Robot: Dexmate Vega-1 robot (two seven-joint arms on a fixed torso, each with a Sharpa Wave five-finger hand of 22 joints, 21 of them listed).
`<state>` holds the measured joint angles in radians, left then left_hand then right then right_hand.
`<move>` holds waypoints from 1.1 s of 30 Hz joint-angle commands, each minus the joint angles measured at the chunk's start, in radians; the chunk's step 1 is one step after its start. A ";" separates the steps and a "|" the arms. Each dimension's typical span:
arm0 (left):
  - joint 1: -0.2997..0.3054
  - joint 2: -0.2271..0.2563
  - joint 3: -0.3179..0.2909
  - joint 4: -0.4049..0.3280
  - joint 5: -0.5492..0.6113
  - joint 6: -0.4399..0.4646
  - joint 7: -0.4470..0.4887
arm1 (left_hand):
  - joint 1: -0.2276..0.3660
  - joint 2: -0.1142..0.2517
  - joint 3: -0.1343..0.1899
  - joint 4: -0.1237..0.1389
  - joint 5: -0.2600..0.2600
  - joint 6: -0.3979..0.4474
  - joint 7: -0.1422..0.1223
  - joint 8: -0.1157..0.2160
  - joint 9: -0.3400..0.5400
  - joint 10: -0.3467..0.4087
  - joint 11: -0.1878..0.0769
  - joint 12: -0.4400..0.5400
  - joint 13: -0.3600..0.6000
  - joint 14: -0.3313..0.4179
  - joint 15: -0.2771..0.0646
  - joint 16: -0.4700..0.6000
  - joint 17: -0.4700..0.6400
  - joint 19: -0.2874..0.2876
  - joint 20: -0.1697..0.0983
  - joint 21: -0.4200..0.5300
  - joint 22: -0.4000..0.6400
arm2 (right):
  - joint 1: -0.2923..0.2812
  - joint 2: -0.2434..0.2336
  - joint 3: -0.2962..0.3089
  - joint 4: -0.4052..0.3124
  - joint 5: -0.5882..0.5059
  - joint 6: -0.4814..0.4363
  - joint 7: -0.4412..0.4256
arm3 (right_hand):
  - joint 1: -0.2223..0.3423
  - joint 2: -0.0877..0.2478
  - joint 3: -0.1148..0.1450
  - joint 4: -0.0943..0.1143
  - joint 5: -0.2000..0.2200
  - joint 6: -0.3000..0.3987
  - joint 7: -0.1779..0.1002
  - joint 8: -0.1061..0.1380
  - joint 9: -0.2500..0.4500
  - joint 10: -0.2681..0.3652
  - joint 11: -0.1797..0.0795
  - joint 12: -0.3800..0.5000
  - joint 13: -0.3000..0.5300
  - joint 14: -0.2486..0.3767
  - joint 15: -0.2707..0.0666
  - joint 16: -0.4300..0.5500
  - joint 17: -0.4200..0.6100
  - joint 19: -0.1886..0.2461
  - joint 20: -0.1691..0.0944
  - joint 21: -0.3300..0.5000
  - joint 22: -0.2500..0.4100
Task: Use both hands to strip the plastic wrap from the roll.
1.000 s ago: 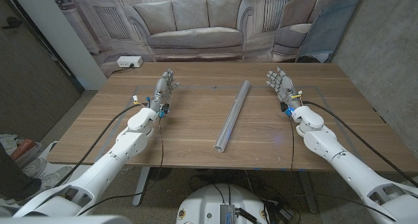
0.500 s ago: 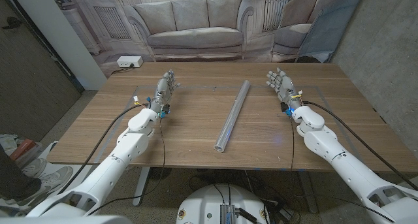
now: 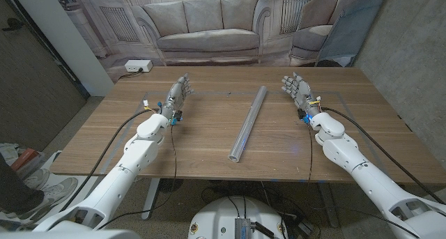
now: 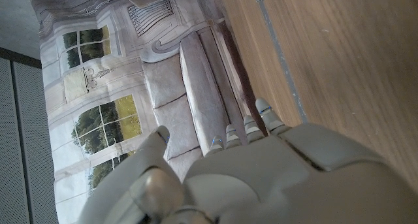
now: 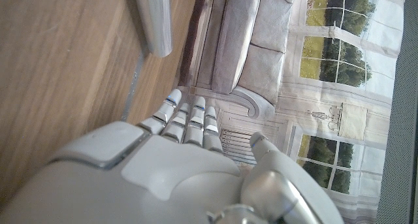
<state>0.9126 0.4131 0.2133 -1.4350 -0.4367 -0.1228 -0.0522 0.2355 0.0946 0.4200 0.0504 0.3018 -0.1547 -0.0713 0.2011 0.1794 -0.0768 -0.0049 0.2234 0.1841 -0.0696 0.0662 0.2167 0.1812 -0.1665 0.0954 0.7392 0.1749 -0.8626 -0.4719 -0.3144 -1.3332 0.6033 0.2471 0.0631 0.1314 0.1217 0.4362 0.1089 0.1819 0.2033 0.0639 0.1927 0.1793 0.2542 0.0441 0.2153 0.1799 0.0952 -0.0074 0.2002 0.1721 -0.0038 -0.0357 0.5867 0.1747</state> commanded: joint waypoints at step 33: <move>-0.108 0.133 0.136 -0.247 0.317 0.268 -0.001 | 0.139 -0.023 0.016 -0.090 -0.075 0.153 -0.006 0.022 0.006 0.140 -0.002 0.015 0.004 0.052 -0.014 -0.007 0.009 0.028 -0.003 -0.036 0.010 | 0.004 0.036 0.019 0.036 -0.001 0.056 0.033 | 0.026 0.050 0.010 -0.016 0.004 0.020 -0.003 0.003 0.003 0.021 -0.001 0.006 0.002 0.022 0.004 -0.001 0.003 0.019 -0.028 0.000 0.006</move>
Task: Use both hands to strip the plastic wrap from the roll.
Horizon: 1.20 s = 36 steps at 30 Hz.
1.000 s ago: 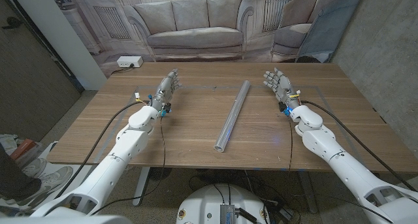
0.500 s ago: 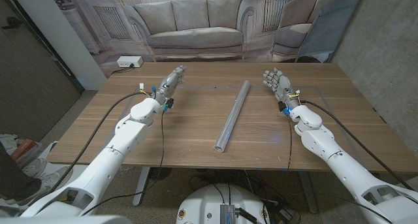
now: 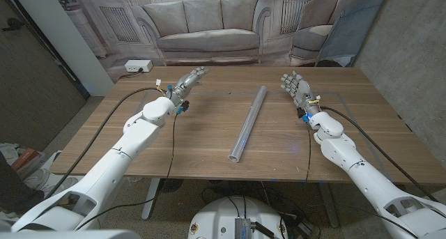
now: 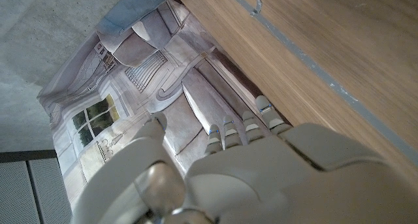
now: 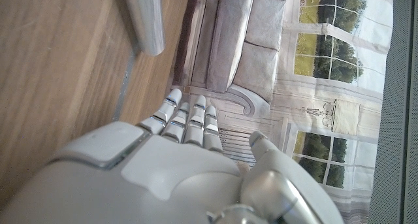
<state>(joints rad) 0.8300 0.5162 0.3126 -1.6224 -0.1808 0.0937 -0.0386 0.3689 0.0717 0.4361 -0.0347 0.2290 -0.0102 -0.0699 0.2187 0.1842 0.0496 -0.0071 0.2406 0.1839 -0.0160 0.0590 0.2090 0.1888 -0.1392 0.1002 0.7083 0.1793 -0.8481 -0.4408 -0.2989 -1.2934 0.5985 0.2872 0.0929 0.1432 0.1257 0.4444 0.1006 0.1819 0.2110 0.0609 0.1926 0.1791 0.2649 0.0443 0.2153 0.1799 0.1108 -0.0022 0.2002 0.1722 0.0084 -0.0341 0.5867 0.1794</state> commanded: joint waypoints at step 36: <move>-0.141 0.047 0.169 -0.147 0.304 0.202 -0.062 | 0.092 -0.041 -0.004 -0.070 -0.023 0.122 0.002 0.011 0.002 0.071 -0.021 -0.009 0.004 0.065 -0.029 0.007 0.003 0.029 -0.007 -0.023 0.006 | -0.041 0.010 0.011 -0.017 0.020 0.062 0.008 | 0.017 0.045 -0.002 -0.009 0.002 0.019 0.001 0.001 0.003 0.020 0.002 0.006 0.002 0.012 0.000 -0.002 0.005 0.013 -0.027 -0.008 0.002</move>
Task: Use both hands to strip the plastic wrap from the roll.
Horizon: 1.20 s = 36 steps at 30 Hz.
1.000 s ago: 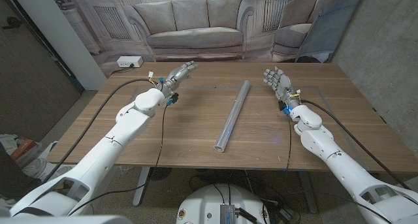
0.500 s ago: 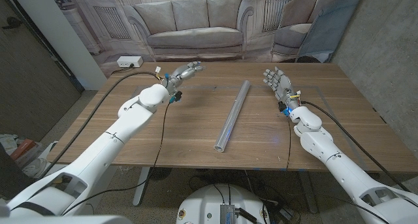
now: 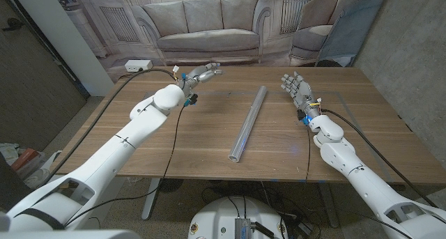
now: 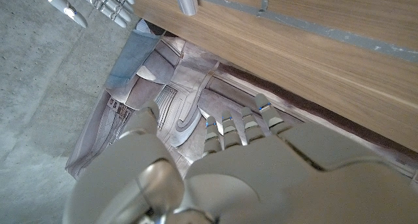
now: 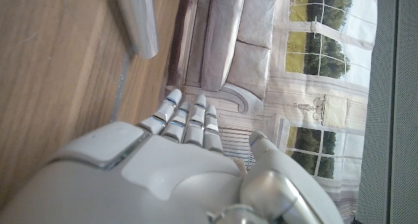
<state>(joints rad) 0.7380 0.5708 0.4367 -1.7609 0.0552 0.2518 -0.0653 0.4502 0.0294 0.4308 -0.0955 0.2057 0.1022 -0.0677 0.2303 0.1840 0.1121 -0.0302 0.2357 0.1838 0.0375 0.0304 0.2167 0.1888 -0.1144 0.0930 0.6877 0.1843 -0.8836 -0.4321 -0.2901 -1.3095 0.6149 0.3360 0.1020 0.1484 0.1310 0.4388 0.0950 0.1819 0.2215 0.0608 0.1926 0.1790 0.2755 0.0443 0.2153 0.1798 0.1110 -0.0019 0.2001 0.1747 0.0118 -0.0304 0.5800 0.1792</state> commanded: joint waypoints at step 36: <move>-0.228 -0.075 0.272 -0.161 0.535 0.512 -0.322 | 0.070 -0.038 -0.017 -0.036 -0.005 0.155 0.035 0.012 0.004 0.134 0.009 0.011 0.007 0.201 -0.042 0.047 0.014 0.127 -0.003 0.011 0.000 | 0.001 0.019 0.010 0.044 0.022 0.046 0.034 | 0.010 0.038 -0.001 -0.002 0.001 0.011 0.000 -0.001 0.004 0.010 0.000 0.002 0.002 0.015 -0.001 -0.004 0.004 0.013 -0.031 -0.009 0.002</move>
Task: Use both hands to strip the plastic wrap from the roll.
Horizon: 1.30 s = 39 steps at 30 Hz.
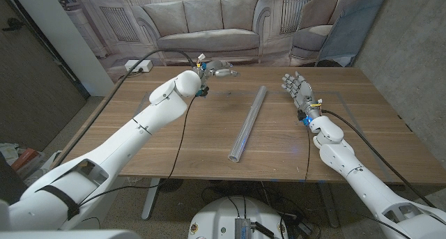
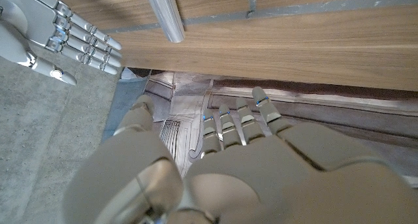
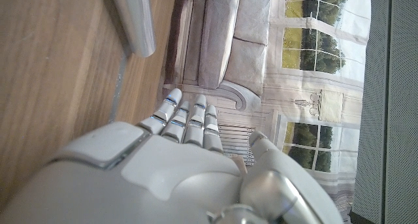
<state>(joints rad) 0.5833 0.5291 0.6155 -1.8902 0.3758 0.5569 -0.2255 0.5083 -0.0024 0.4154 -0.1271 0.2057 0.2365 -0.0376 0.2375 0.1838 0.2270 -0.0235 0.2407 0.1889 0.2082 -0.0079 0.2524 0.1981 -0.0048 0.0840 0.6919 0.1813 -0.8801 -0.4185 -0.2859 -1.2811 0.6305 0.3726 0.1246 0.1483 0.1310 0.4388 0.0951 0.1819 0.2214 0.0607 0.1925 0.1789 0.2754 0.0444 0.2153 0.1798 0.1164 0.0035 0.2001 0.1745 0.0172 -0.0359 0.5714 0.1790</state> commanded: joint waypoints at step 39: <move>-0.359 -0.265 0.314 0.259 0.631 0.352 -0.750 | 0.034 -0.023 -0.023 0.002 -0.007 0.183 0.047 0.016 0.008 0.187 0.038 0.018 0.007 0.208 -0.003 0.064 0.031 0.212 0.033 0.046 0.003 | 0.032 0.046 0.032 0.116 0.047 0.056 0.110 | 0.011 0.037 -0.005 -0.002 0.001 0.016 -0.001 -0.002 0.004 0.015 0.004 0.001 0.003 0.013 -0.005 -0.005 0.003 0.012 -0.024 -0.008 0.003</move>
<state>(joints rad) 0.2801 0.3267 0.8935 -1.7194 0.8896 0.9304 -0.8308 0.5334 -0.0218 0.3866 -0.1229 0.1973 0.4059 0.0109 0.2479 0.1888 0.3984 0.0130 0.2514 0.1933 0.4057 -0.0053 0.3123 0.2258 0.1984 0.1199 0.7362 0.1814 -0.8584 -0.3853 -0.2624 -1.1931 0.6636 0.4187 0.2040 0.1483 0.1310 0.4388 0.0951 0.1819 0.2255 0.0572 0.1925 0.1789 0.2791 0.0480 0.2153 0.1798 0.1216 -0.0017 0.1960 0.1744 0.0209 -0.0321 0.5653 0.1790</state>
